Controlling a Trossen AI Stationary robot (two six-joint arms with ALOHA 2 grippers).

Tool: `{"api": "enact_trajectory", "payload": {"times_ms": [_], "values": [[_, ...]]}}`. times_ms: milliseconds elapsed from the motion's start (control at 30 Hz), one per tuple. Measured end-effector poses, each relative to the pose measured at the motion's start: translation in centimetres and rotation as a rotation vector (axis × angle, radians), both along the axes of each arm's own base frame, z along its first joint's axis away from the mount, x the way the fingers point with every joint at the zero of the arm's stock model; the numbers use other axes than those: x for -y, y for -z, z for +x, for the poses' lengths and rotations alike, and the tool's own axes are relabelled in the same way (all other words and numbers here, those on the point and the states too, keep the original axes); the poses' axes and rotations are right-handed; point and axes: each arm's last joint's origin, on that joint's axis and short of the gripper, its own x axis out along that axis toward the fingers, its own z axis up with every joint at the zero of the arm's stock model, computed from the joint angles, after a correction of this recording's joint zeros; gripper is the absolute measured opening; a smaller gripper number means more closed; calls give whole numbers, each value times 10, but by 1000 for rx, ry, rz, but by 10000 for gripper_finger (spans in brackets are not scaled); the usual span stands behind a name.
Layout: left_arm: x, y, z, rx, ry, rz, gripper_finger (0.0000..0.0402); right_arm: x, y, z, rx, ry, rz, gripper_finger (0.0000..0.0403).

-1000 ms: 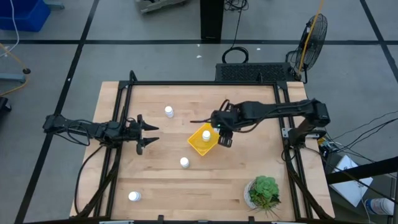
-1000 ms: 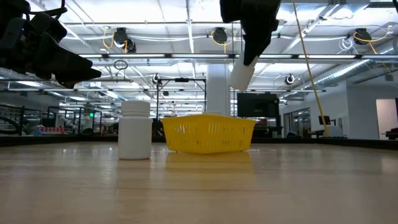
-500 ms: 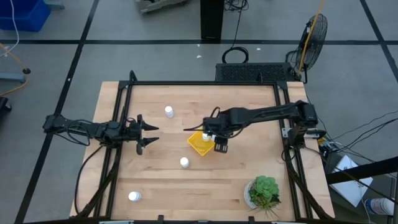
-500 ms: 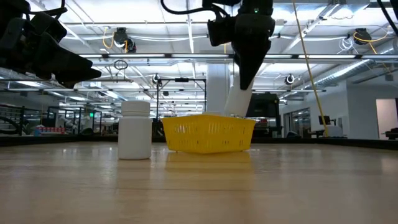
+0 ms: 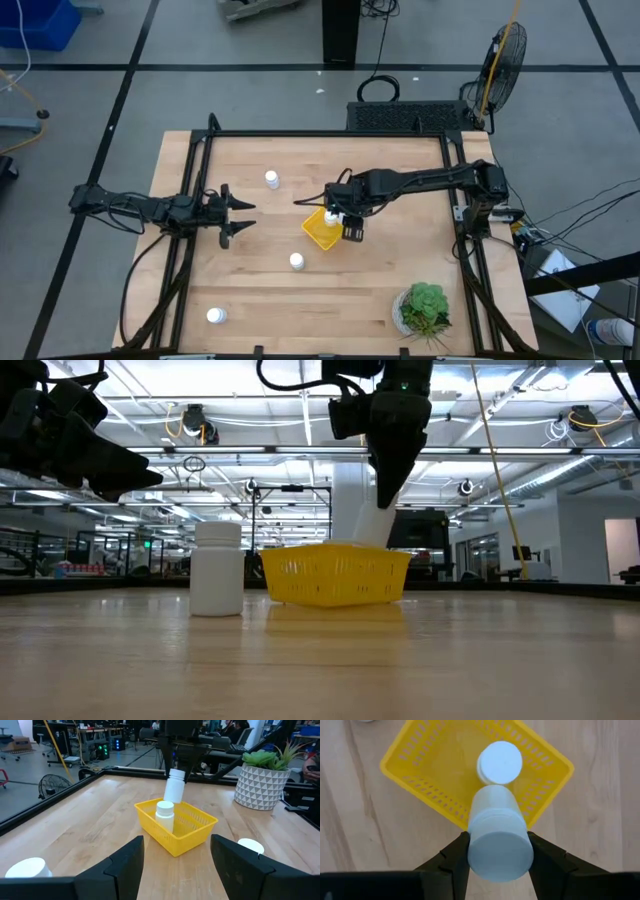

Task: Pick and place pill bottles into a basket
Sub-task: Put the white medicine bottle into the yellow bin

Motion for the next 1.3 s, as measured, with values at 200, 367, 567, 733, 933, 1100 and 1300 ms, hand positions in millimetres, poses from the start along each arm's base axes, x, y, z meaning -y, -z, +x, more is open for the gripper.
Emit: {"api": "enact_trajectory", "payload": {"times_ms": [200, 367, 567, 733, 933, 1100, 1300], "values": [[0, 0, 0, -1, 1, 5, 234, 6, 0, -1, -10, 5, -2, 152], [0, 0, 0, -1, 1, 6, 234, 11, 7, -2, -13, 13, 25, 152], [0, 0, 0, -1, 1, 9, 234, 12, 16, -4, -24, 17, 27, 152], [0, 0, 0, -1, 1, 9, 234, 13, 17, -3, -9, 15, 58, 152], [0, 0, 0, -1, 1, 8, 234, 17, 18, -4, -12, 26, 74, 152], [0, 0, 0, -1, 2, 8, 234, 22, 18, -4, -13, 33, 83, 152], [0, 0, 0, -1, 2, 8, 234, 28, 18, -4, -9, 45, 99, 152]]}}
